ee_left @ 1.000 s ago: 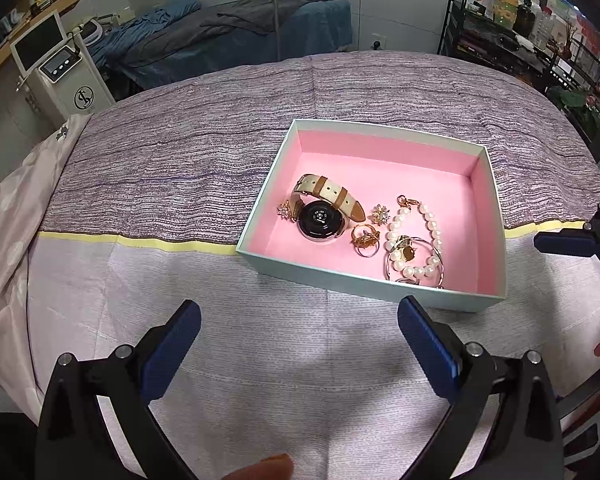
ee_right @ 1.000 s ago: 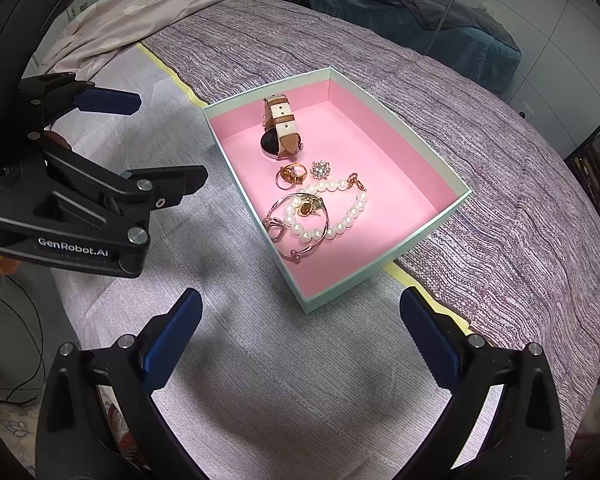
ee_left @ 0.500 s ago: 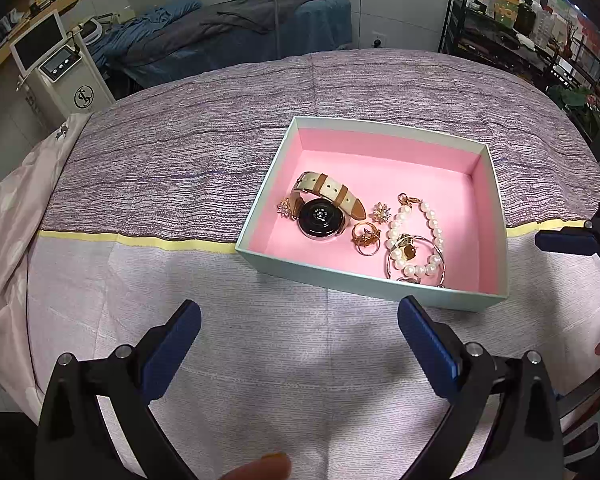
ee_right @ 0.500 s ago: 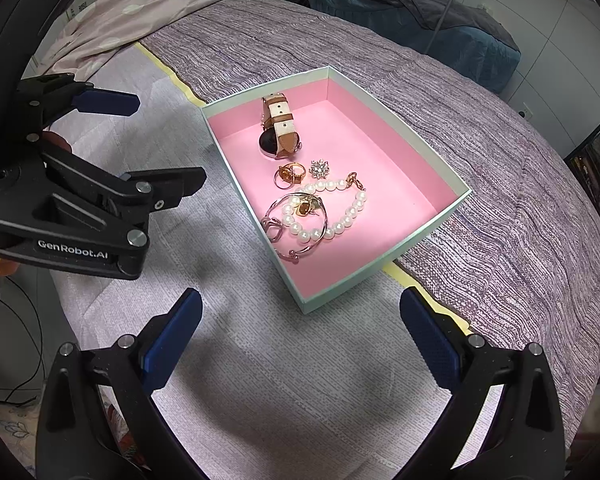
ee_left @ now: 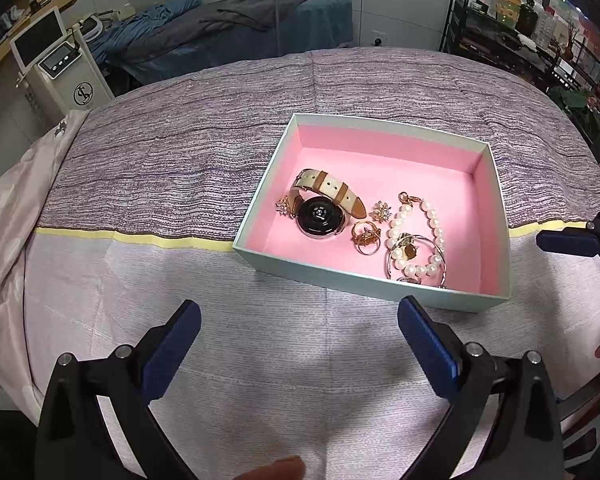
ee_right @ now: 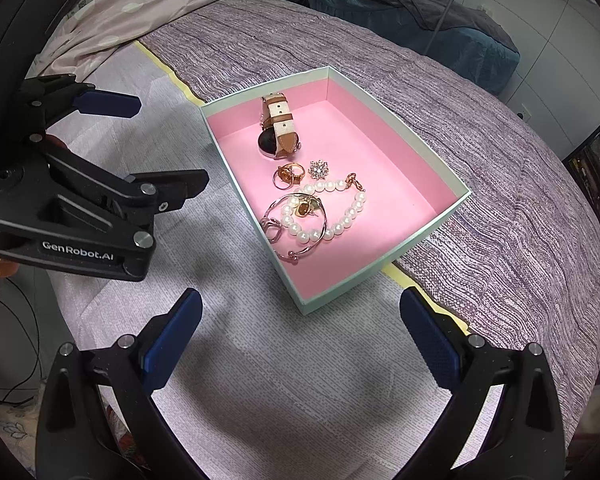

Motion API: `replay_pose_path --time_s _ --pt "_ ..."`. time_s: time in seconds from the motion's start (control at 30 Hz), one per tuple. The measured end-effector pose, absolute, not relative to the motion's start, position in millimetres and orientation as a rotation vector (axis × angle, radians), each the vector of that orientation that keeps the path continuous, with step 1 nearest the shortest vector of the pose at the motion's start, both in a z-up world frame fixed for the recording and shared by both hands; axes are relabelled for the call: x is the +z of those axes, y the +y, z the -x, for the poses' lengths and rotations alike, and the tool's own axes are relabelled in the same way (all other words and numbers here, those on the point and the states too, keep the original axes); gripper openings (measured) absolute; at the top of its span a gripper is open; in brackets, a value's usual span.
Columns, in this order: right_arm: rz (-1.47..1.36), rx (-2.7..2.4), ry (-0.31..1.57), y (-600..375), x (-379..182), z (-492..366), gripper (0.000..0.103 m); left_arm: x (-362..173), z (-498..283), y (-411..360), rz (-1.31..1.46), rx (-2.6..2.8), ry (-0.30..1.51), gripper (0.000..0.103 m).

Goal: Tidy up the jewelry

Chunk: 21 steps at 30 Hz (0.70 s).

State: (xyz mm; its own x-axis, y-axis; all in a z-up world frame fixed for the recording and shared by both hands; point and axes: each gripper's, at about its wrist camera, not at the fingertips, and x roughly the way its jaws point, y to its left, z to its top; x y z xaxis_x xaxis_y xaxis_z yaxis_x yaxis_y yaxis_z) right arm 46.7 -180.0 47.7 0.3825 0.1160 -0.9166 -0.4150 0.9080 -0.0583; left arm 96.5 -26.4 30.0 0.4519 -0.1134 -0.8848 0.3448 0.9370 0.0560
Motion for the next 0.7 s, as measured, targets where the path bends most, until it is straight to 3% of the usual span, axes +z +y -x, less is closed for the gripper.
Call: replay_pose_path --time_s 0.7 --pt "0.321 0.322 1.124 -175.1 47.4 -45.2 0.098 29.8 -91.0 -33.9 -0.269 -0.3 1.042 0.097"
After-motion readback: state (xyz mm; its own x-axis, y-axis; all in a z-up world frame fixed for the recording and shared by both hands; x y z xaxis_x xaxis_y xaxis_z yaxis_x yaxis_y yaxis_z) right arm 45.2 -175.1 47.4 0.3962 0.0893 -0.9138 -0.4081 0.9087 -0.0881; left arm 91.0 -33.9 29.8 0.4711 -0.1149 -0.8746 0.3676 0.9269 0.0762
